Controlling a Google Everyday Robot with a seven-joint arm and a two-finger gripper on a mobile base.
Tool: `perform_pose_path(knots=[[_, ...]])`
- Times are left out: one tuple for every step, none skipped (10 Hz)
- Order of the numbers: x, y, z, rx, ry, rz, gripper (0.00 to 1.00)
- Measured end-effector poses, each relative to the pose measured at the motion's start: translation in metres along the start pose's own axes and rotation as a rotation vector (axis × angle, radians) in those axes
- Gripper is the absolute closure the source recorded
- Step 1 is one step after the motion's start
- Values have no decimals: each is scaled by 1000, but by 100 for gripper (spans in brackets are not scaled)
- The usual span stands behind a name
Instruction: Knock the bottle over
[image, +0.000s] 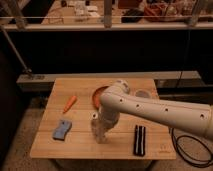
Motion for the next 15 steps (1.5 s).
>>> perform_pose_path(knots=[[-1, 0, 0, 0, -2, 4, 99], [-2, -1, 1, 1, -5, 8, 99], [-2, -2, 1, 1, -7, 13, 99], [-3, -3, 1, 2, -10, 20, 99], [-4, -5, 1, 2, -15, 28, 99], [-6, -7, 1, 3, -18, 30, 99], [-7, -8, 1, 3, -20, 35, 99], [-8, -8, 1, 3, -22, 38, 99], [-8, -10, 0, 4, -24, 44, 99], [-8, -11, 0, 4, -27, 49, 99], [-7, -13, -1, 6, -28, 56, 99], [-8, -15, -2, 5, -30, 60, 99], [-9, -17, -2, 4, -31, 62, 99], [-10, -19, -3, 3, -32, 63, 99], [-9, -21, -3, 1, -33, 69, 99]])
